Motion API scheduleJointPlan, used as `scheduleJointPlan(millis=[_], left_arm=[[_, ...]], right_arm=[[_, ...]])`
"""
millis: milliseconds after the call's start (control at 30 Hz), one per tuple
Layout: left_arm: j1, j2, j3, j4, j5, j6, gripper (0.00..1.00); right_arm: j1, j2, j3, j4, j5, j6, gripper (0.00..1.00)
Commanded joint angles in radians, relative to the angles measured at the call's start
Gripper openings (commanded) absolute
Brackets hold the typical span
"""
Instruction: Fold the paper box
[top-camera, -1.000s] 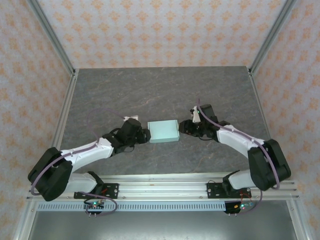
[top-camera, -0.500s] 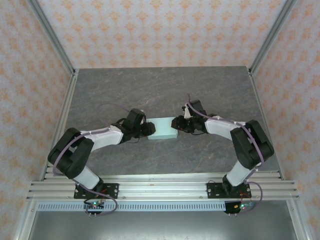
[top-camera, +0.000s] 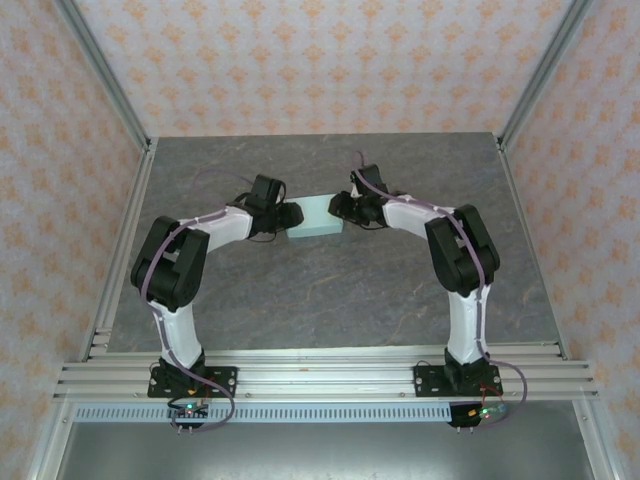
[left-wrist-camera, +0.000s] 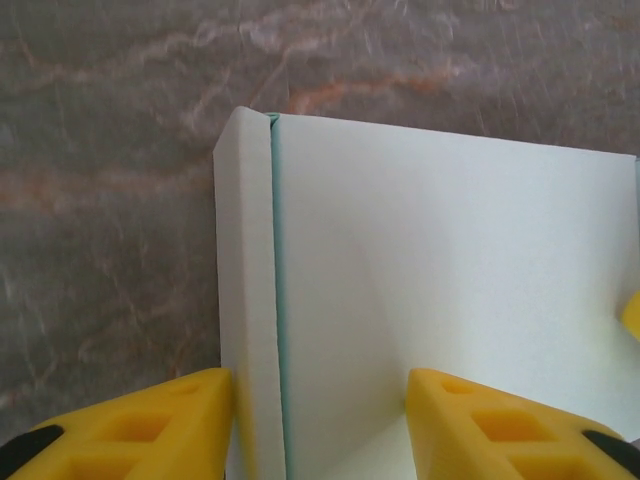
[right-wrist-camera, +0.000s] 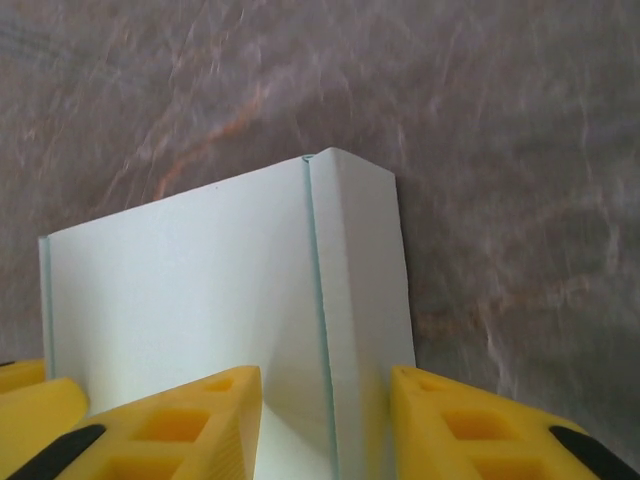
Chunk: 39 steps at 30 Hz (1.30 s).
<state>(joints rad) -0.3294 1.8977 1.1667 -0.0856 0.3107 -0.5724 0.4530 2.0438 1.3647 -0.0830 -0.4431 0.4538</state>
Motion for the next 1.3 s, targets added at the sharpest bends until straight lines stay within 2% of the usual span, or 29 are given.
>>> scheduleJointPlan(millis=[0,167,333,433,533,567,700,767,867,933,967,1100,1267], left_arm=[[0.002,0.006,0.073,-0.081,0.017,0.071,0.52],[0.006,-0.03,0.113,-0.132,-0.06,0.128,0.59],[0.009,-0.172,0.046,-0.117,-0.177,0.179,0.65],[0.009,-0.33,-0.08,-0.063,-0.293,0.209,0.69],[0.009,-0.52,-0.234,0.0,-0.429,0.255,0.74],[0.009,-0.588,-0.291,0.024,-0.482,0.269,0.79],[0.014,-0.829,-0.503,0.116,-0.681,0.307,0.92],[0.022,-0.931,-0.587,0.133,-0.761,0.313,0.97],[0.037,-1.044,-0.676,0.143,-0.851,0.327,1.0],[0.056,-1.09,-0.712,0.142,-0.867,0.343,1.0],[0.068,-1.101,-0.726,0.146,-0.876,0.346,1.0],[0.13,-1.055,-0.778,0.255,-0.802,0.455,1.0],[0.197,-0.887,-0.835,0.482,-0.658,0.523,1.0]], right_arm=[[-0.002,0.007,0.051,-0.047,0.052,0.007,0.39],[-0.016,-0.072,0.081,-0.122,0.097,-0.078,0.49],[-0.02,-0.235,0.034,-0.176,0.2,-0.189,0.53],[-0.018,-0.375,-0.054,-0.197,0.329,-0.266,0.54],[-0.017,-0.532,-0.173,-0.198,0.522,-0.337,0.57],[-0.017,-0.589,-0.217,-0.191,0.591,-0.361,0.58],[-0.018,-0.795,-0.391,-0.135,0.793,-0.46,0.74],[-0.026,-0.869,-0.475,-0.098,0.875,-0.494,0.78],[-0.054,-0.983,-0.6,-0.028,0.942,-0.501,0.84],[-0.082,-1.041,-0.676,0.024,0.96,-0.478,0.88],[-0.099,-1.067,-0.717,0.057,0.98,-0.451,0.99],[-0.159,-1.097,-0.861,0.242,0.995,-0.427,0.99],[-0.191,-1.001,-0.928,0.388,0.965,-0.466,0.99]])
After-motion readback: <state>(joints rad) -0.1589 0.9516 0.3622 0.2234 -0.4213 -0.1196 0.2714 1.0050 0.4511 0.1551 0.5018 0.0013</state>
